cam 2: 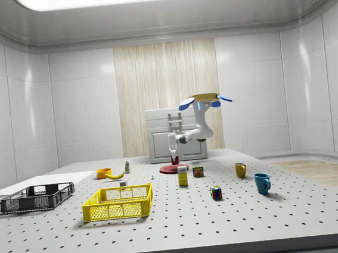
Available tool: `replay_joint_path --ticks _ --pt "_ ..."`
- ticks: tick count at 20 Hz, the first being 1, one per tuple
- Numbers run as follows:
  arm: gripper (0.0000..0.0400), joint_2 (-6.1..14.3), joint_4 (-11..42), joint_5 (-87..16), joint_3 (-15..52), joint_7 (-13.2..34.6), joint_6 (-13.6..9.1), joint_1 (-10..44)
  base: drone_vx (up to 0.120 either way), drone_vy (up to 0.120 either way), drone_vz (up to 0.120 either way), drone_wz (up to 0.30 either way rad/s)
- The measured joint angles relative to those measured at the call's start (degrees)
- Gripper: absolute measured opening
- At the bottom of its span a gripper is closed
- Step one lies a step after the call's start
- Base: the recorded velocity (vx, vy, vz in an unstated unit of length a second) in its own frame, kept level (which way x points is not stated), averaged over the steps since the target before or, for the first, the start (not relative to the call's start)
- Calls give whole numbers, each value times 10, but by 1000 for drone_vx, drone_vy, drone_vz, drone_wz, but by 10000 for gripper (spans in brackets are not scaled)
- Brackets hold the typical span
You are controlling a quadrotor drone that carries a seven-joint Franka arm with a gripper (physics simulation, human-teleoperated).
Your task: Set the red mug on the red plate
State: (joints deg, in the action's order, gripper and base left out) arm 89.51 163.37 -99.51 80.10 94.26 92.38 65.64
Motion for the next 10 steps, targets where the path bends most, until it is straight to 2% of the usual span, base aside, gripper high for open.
replay_joint_path --ticks 5,7,8,10 --pt "100 3 -5 -24 -26 -5 11 -2 0 0 0 0" --pt "218 4 -6 -28 -31 -6 13 -2 0 0 0 0" --pt "258 4 -6 -28 -31 -6 13 -2 0 0 0 0" --pt "314 4 -5 -22 -24 -7 11 -4 0 0 0 0"
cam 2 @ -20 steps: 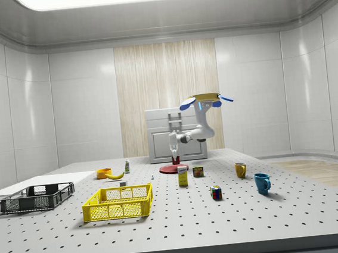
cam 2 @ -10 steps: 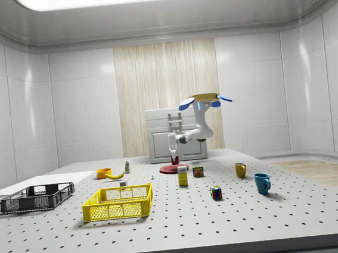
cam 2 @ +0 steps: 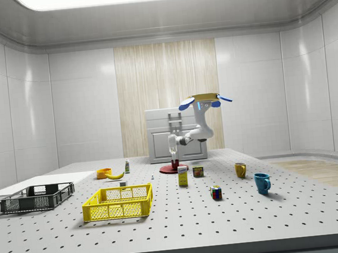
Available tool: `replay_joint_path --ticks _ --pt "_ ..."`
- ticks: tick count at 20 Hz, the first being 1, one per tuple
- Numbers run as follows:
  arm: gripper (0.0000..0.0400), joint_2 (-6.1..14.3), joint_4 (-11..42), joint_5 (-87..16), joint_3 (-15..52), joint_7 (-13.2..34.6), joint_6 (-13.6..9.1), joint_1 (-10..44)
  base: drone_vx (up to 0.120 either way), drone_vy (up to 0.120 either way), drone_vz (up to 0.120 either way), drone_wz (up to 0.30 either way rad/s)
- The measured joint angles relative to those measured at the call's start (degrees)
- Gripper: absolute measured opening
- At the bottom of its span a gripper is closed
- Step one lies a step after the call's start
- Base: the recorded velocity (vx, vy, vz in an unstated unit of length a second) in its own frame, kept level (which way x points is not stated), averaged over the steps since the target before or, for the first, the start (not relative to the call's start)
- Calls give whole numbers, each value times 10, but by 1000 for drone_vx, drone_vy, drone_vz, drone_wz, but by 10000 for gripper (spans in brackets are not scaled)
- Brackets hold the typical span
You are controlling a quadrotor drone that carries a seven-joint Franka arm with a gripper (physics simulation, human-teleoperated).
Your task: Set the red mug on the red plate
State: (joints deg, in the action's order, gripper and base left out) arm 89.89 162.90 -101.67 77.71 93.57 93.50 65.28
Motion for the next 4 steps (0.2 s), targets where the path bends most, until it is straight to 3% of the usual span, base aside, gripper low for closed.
replay_joint_path --ticks 4 --pt "366 0 3 14 15 -1 -4 -2 0 0 0 0"
